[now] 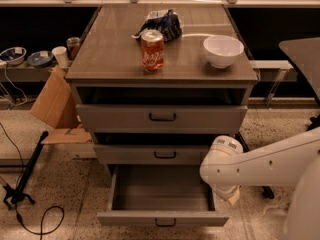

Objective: Pick orange can from bottom drawer and place on counter

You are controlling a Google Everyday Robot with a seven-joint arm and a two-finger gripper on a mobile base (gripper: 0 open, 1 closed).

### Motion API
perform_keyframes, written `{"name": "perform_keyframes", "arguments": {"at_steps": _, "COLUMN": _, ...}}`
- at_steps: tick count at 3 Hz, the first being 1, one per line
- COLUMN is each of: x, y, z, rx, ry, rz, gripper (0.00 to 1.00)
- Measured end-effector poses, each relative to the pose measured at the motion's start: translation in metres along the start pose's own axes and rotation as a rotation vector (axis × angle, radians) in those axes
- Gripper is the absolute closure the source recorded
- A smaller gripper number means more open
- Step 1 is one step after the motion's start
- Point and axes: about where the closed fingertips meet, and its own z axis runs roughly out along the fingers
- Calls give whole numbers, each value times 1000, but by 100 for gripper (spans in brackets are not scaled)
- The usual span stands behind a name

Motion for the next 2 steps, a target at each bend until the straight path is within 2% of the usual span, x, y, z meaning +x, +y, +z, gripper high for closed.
{"name": "perform_keyframes", "arguments": {"at_steps": 1, "x": 13, "y": 15, "z": -45, "rx": 7, "ry": 32, "rz": 39, "gripper": 100}}
{"name": "perform_keyframes", "arguments": {"at_steps": 2, "x": 15, "y": 16, "z": -45, "rx": 8, "ry": 31, "rz": 43, "gripper": 100}}
